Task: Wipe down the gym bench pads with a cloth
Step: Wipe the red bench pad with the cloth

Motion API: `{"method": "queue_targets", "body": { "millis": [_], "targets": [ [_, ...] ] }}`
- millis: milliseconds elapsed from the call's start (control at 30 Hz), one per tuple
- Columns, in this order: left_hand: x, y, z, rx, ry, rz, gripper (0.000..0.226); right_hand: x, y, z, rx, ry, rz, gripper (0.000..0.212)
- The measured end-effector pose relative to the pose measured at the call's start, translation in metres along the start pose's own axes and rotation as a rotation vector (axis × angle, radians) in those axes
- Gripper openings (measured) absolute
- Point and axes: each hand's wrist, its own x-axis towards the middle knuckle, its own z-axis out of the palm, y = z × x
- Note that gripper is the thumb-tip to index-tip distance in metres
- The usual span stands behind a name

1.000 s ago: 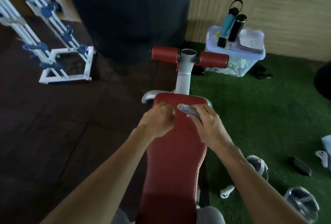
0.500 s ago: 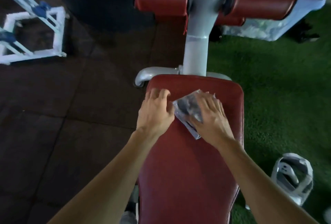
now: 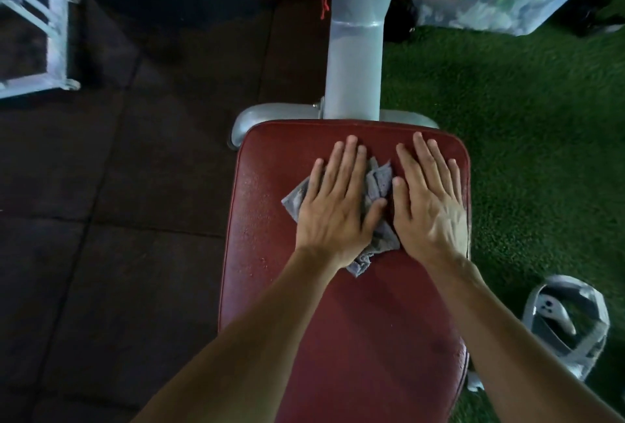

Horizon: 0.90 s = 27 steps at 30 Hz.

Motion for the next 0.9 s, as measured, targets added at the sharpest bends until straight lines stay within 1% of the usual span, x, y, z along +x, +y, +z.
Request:
{"method": "queue_targets", "body": {
  "millis": [100, 167, 233, 300, 367, 433, 533, 633, 700, 800, 833, 900],
  "targets": [
    [-0.016, -0.011, -0.002, -0.014, 0.056, -0.142, 0.076, -0.004, -0.001, 0.002, -0.078, 0.0, -0.012, 0.054],
    [-0.024, -0.011, -0.009, -0.03, 0.104, -0.198, 0.078, -0.003, -0.002, 0.002, -0.088, 0.002, -0.002, 0.055],
    [-0.029, -0.004, -0.013, -0.091, 0.153, -0.306, 0.081, -0.003, -0.004, 0.004, -0.086, 0.013, 0.009, 0.055],
    [-0.029, 0.004, -0.009, -0.151, 0.161, -0.448, 0.084, -0.004, -0.003, 0.005, -0.08, 0.015, 0.016, 0.055],
    [-0.021, -0.001, -0.003, -0.101, 0.159, -0.506, 0.083, -0.004, 0.0, 0.005, -0.061, 0.011, 0.005, 0.056],
    [-0.003, -0.018, -0.002, -0.026, 0.171, -0.477, 0.081, -0.003, 0.003, 0.005, -0.052, 0.018, -0.017, 0.056],
    [0.027, -0.04, -0.009, 0.045, 0.148, -0.363, 0.079, -0.002, 0.004, 0.006, -0.04, 0.03, -0.023, 0.055],
    [0.05, -0.043, -0.013, 0.074, 0.117, -0.286, 0.077, -0.001, 0.005, 0.01, 0.072, 0.069, -0.027, 0.054],
    [0.065, -0.032, -0.013, 0.067, 0.091, -0.226, 0.076, -0.001, 0.009, 0.008, 0.248, 0.117, -0.005, 0.052],
    [0.087, 0.0, -0.007, 0.077, 0.086, -0.064, 0.075, -0.001, 0.021, 0.0, 0.52, 0.22, -0.008, 0.046],
    [0.09, 0.011, -0.004, 0.072, 0.088, -0.013, 0.074, -0.001, 0.025, -0.004, 0.56, 0.241, -0.009, 0.044],
    [0.086, 0.026, 0.0, 0.066, 0.084, 0.058, 0.073, -0.002, 0.029, -0.009, 0.556, 0.246, -0.01, 0.041]
  ]
}}
